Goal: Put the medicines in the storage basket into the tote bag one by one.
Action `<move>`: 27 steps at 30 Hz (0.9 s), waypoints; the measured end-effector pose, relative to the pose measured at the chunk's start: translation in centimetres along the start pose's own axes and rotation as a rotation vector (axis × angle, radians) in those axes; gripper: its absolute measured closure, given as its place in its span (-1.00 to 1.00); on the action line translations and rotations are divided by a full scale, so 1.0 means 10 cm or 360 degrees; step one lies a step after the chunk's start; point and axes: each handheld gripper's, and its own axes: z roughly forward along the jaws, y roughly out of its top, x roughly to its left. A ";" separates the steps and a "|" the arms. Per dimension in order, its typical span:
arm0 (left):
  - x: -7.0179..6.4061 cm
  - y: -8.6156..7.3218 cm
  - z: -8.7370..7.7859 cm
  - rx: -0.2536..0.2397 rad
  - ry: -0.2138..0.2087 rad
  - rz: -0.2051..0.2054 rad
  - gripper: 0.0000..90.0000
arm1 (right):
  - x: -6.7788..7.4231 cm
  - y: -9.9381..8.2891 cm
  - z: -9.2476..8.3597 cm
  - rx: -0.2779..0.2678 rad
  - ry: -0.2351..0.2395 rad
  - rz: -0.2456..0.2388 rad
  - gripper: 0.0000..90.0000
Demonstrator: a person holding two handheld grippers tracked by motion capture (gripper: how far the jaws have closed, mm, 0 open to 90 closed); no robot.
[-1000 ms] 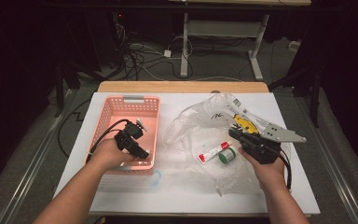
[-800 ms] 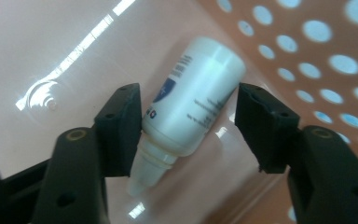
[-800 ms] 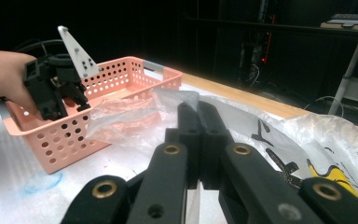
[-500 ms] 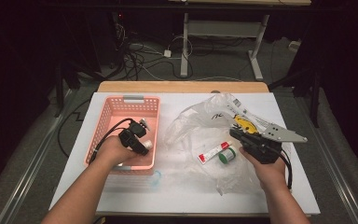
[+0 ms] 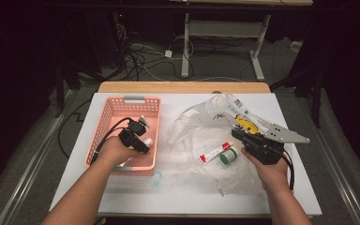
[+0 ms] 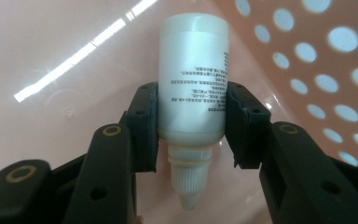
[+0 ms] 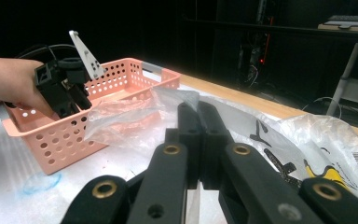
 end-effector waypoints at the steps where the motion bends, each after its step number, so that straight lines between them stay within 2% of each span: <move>1: 0.00 -0.01 -0.02 -0.0030 -0.0006 -0.0024 0.29 | 0.00 0.00 0.00 0.0000 0.0000 0.0000 1.00; 8: 0.01 -0.07 -0.19 -0.0162 0.0005 -0.0103 0.29 | 0.01 0.00 0.00 0.0002 0.0001 -0.0002 1.00; 10: 0.01 -0.11 -0.24 -0.0202 -0.0014 -0.0136 0.29 | 0.01 0.01 0.00 -0.0004 -0.0001 -0.0003 1.00; 15: -0.04 -0.20 -0.34 -0.0287 -0.0024 -0.0138 0.29 | 0.01 0.01 -0.01 -0.0006 -0.0001 -0.0005 1.00; 23: -0.16 -0.45 -0.46 -0.0572 -0.0043 -0.0129 0.29 | 0.02 0.02 -0.02 -0.0012 -0.0002 -0.0009 1.00; 25: -0.18 -0.50 -0.48 -0.0603 -0.0031 -0.0127 0.29 | 0.02 0.02 -0.02 -0.0013 -0.0003 -0.0013 1.00; 27: -0.18 -0.56 -0.48 -0.0628 -0.0051 -0.0140 0.29 | 0.02 0.02 -0.01 -0.0013 -0.0002 -0.0014 1.00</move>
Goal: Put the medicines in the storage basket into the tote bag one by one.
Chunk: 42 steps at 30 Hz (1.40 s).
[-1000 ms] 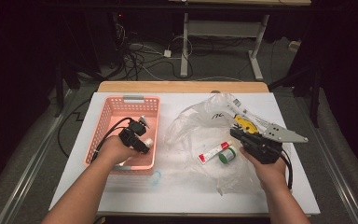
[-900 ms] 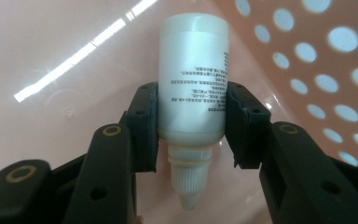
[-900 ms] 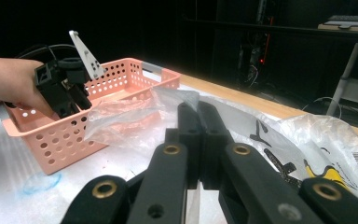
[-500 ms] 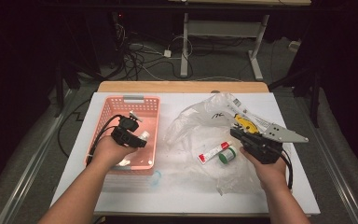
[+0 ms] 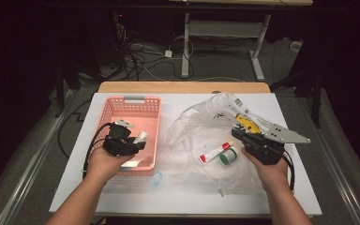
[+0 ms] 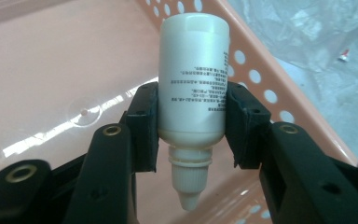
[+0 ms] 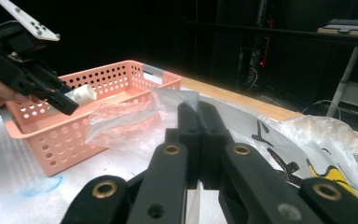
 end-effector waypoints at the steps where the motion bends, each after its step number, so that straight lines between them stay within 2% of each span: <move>1: -0.01 -0.03 -0.01 -0.0012 0.0003 -0.0003 0.29 | 0.00 0.00 0.00 0.0000 0.0000 -0.0001 1.00; 3: -0.02 -0.08 -0.03 -0.0042 0.0008 -0.0007 0.29 | 0.00 0.00 0.00 0.0001 0.0001 -0.0003 1.00; 5: -0.03 -0.13 -0.05 -0.0056 -0.0018 -0.0004 0.29 | 0.00 0.00 0.00 0.0001 0.0001 -0.0002 1.00; 8: -0.06 -0.18 -0.06 -0.0064 0.0028 0.0019 0.29 | 0.00 -0.01 0.00 0.0005 0.0001 0.0005 1.00; 15: -0.10 -0.27 -0.07 -0.0135 0.0034 0.0017 0.29 | 0.00 -0.01 0.00 0.0009 0.0002 0.0004 1.00; 21: -0.13 -0.31 -0.16 -0.0258 -0.0035 -0.0002 0.29 | -0.01 -0.02 -0.01 0.0013 0.0000 0.0000 1.00; 24: -0.17 -0.29 -0.21 -0.0277 -0.0019 0.0033 0.29 | 0.00 -0.02 0.01 0.0019 -0.0003 0.0001 1.00; 31: -0.29 -0.26 -0.24 -0.0343 -0.0080 0.0061 0.29 | 0.01 -0.03 0.02 0.0025 -0.0001 -0.0014 1.00; 33: -0.34 -0.25 -0.25 -0.0361 -0.0060 0.0087 0.29 | 0.01 -0.03 0.02 0.0025 0.0001 -0.0015 1.00; 40: -0.49 -0.20 -0.26 -0.0414 -0.0123 0.0125 0.29 | 0.01 -0.01 0.00 0.0010 -0.0001 -0.0019 1.00; 42: -0.57 -0.19 -0.24 -0.0416 -0.0165 0.0141 0.29 | 0.01 -0.01 0.00 0.0009 0.0000 -0.0017 1.00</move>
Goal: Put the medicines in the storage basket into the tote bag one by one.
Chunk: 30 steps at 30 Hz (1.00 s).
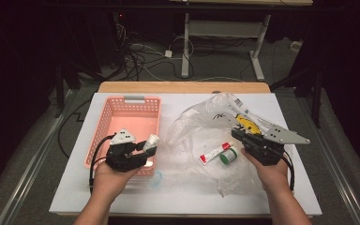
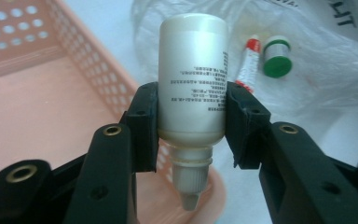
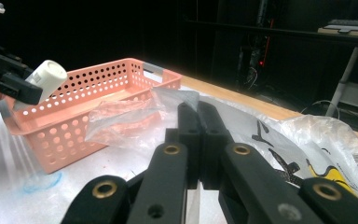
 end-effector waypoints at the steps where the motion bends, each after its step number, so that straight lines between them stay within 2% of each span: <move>1: -0.03 0.01 0.01 -0.0003 -0.0017 0.0007 0.29 | 0.00 0.00 0.00 -0.0002 0.0000 -0.0003 1.00; 6: -0.19 0.05 0.12 0.0006 -0.0069 0.0055 0.29 | 0.00 0.01 -0.01 0.0001 -0.0002 0.0003 1.00; 10: -0.29 0.09 0.26 0.0046 -0.0084 0.0109 0.29 | 0.00 0.00 0.00 -0.0002 0.0002 -0.0002 1.00; 25: -0.62 0.28 0.79 0.0079 -0.0176 0.0183 0.29 | -0.01 0.00 0.00 -0.0006 0.0009 0.0004 1.00; 30: -0.67 0.34 1.00 0.0110 -0.0170 0.0209 0.29 | -0.01 0.00 -0.01 -0.0006 0.0008 0.0005 1.00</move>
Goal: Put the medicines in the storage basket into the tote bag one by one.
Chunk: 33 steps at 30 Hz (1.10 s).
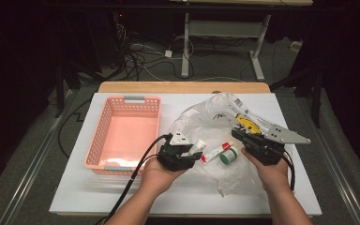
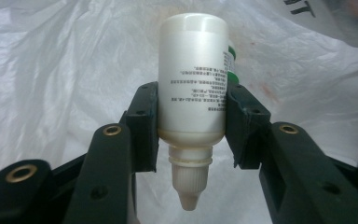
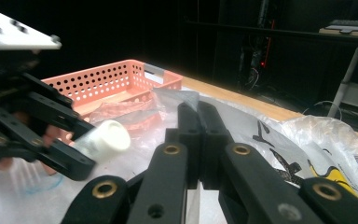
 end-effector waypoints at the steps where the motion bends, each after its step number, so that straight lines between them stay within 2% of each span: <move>1: 0.00 0.01 0.04 0.0006 -0.0005 0.0003 0.29 | 0.00 0.00 0.00 0.0000 0.0000 0.0001 1.00; 7: 0.00 0.11 0.28 0.0026 -0.0016 0.0035 0.29 | -0.01 0.00 0.00 -0.0007 0.0001 0.0004 1.00; 11: 0.01 0.18 0.45 0.0028 0.0017 0.0066 0.28 | -0.01 0.00 0.00 -0.0006 0.0001 0.0004 1.00; 17: 0.08 0.28 0.69 0.0067 0.0051 0.0044 0.28 | -0.01 0.00 -0.01 -0.0007 0.0003 0.0004 1.00; 22: 0.12 0.34 0.85 0.0035 0.0104 0.0050 0.28 | -0.01 0.00 0.00 -0.0004 0.0004 0.0009 1.00; 28: 0.17 0.35 1.00 -0.0008 0.0109 -0.0005 0.27 | -0.03 -0.02 0.00 0.0002 0.0001 0.0019 1.00; 33: 0.19 0.33 1.10 0.0017 0.0138 -0.0010 0.27 | -0.04 -0.03 0.00 0.0006 0.0001 0.0019 1.00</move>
